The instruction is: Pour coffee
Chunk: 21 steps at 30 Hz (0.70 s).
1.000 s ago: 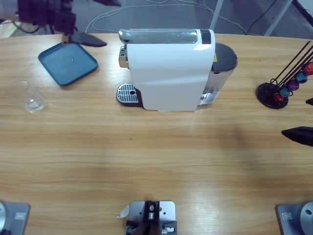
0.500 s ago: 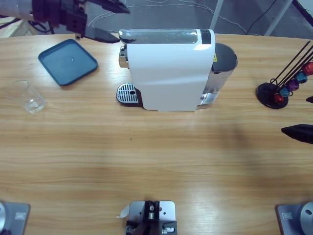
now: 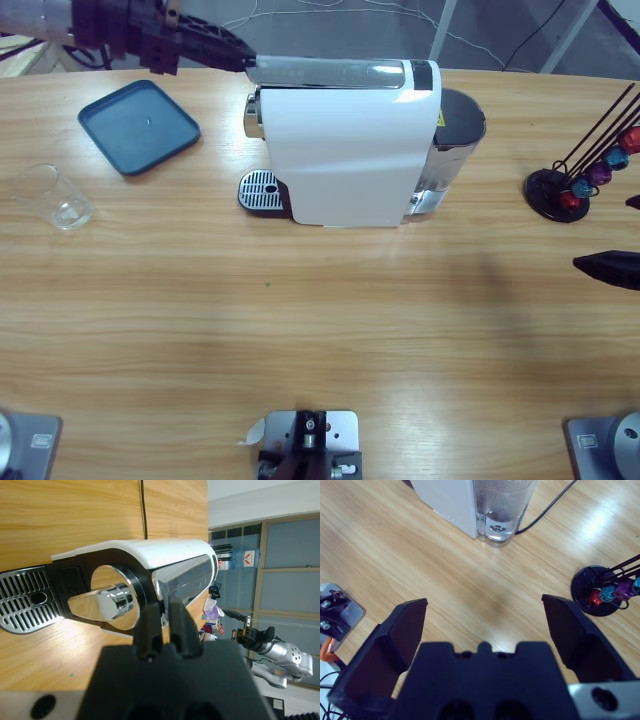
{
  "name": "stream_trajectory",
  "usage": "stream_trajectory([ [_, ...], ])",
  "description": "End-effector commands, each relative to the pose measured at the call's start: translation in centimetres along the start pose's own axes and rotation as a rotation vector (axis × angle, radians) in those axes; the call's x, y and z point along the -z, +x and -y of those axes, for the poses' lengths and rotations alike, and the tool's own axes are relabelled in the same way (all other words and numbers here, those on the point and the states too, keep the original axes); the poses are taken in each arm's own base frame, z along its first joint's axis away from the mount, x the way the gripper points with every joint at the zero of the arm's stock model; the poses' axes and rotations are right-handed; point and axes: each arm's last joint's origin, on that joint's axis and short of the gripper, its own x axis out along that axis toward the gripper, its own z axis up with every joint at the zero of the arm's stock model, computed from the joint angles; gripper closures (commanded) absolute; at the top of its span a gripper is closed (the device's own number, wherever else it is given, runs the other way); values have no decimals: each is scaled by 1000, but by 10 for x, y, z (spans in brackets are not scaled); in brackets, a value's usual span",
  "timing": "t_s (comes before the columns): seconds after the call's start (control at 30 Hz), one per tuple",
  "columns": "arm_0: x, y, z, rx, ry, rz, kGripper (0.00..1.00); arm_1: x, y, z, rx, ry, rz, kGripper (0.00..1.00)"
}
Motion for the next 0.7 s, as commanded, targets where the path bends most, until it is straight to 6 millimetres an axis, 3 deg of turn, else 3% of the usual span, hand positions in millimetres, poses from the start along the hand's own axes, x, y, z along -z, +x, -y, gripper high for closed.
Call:
stream_trajectory([
  [0.03,8,3,34,76,123,6,1000,7,10,-2,-12,-3,-44,0],
  [0.27,-10,-31,121,247,303,132,992,8,4,0,37,-7,-17,0],
  [0.33,-5,-39,141,255,411,186,294,8,-3,1,73,-6,15,0],
  [0.4,9,-47,155,219,638,267,35,9,-7,4,110,9,48,0],
  [0.53,48,-53,151,3,963,293,4,10,-9,17,231,98,62,0],
  [0.63,88,-40,131,-263,1218,52,0,11,-8,36,399,207,89,0],
  [0.7,112,-40,107,-351,1242,-64,0,14,-3,48,514,274,70,0],
])
